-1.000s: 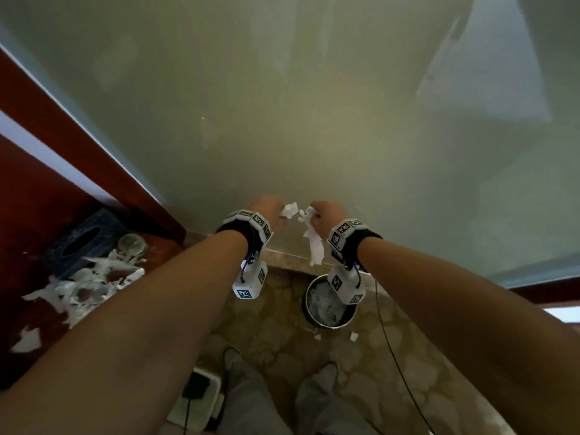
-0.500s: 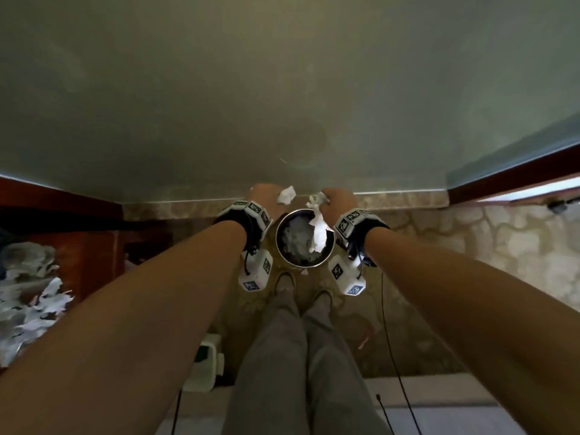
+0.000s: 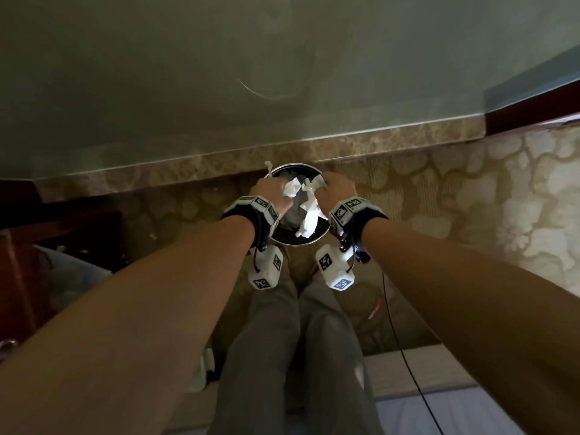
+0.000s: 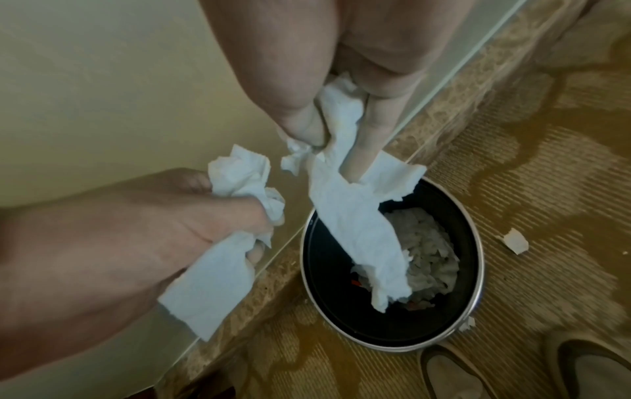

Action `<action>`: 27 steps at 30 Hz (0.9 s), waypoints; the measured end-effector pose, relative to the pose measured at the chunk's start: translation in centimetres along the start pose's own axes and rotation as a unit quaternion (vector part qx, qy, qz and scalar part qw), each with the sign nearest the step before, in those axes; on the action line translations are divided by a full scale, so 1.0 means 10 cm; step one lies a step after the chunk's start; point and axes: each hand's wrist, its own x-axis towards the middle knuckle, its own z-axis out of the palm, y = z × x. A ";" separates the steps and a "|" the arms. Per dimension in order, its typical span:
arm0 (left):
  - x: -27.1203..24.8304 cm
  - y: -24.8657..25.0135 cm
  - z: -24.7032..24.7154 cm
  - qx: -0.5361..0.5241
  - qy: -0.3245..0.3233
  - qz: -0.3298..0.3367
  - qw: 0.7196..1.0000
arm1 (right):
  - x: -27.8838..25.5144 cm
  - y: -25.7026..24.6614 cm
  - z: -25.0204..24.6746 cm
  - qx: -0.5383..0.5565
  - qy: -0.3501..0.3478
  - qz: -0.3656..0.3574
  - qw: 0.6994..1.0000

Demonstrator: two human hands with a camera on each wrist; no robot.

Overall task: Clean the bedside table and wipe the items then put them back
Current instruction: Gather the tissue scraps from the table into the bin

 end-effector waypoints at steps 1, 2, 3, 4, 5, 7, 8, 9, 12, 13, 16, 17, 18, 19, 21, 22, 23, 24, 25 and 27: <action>0.10 -0.02 0.08 0.003 -0.003 0.002 1.000 | 0.09 0.07 0.08 0.005 0.002 0.003 1.000; 0.18 -0.03 0.16 0.004 -0.007 0.005 1.000 | 0.15 0.14 0.15 0.011 0.001 0.009 1.000; 0.25 -0.05 0.23 0.004 -0.008 0.007 1.000 | 0.22 0.20 0.23 0.020 0.000 0.014 1.000; 0.34 -0.07 0.31 -0.001 -0.009 0.006 1.000 | 0.27 0.25 0.29 0.026 -0.003 0.024 0.999; 0.40 -0.08 0.37 -0.012 -0.009 0.003 1.000 | 0.32 0.30 0.34 0.031 -0.006 0.032 0.999; 0.51 -0.11 0.47 -0.034 -0.013 0.001 0.999 | 0.40 0.37 0.42 0.043 -0.012 0.041 0.998; 0.56 -0.12 0.53 -0.045 -0.018 0.001 0.999 | 0.42 0.39 0.44 0.043 -0.022 0.043 0.998; 0.59 -0.15 0.59 -0.058 -0.028 0.000 0.998 | 0.45 0.41 0.46 0.036 -0.036 0.042 0.998; 0.63 -0.21 0.75 -0.095 -0.057 -0.003 0.994 | 0.46 0.43 0.47 0.000 -0.089 0.037 0.995; 0.63 -0.22 0.78 -0.107 -0.065 0.001 0.992 | 0.44 0.43 0.46 -0.006 -0.101 0.032 0.994; 0.57 -0.23 0.81 -0.118 -0.079 0.012 0.990 | 0.37 0.45 0.40 -0.016 -0.119 0.026 0.992; 0.53 -0.23 0.79 -0.114 -0.077 0.014 0.990 | 0.34 0.45 0.38 -0.014 -0.120 0.026 0.992; 0.48 -0.23 0.77 -0.110 -0.074 0.015 0.991 | 0.31 0.45 0.36 -0.015 -0.121 0.028 0.992; 0.44 -0.23 0.75 -0.109 -0.071 0.015 0.991 | 0.28 0.45 0.35 -0.021 -0.121 0.028 0.992; 0.32 -0.23 0.68 -0.101 -0.062 0.015 0.993 | 0.21 0.42 0.32 -0.030 -0.125 0.032 0.991; 0.25 -0.22 0.63 -0.096 -0.060 0.015 0.993 | 0.17 0.40 0.30 -0.032 -0.126 0.031 0.991; 0.17 -0.21 0.58 -0.094 -0.059 0.017 0.994 | 0.13 0.40 0.28 -0.037 -0.124 0.027 0.991; 0.08 -0.20 0.52 -0.091 -0.057 0.019 0.994 | 0.07 0.38 0.25 -0.043 -0.123 0.019 0.991; -0.02 -0.19 0.46 -0.087 -0.055 0.023 0.994 | 0.01 0.35 0.22 -0.049 -0.122 0.011 0.991; -0.24 -0.15 0.32 -0.078 -0.050 0.026 0.995 | -0.13 0.30 0.15 -0.066 -0.123 -0.003 0.990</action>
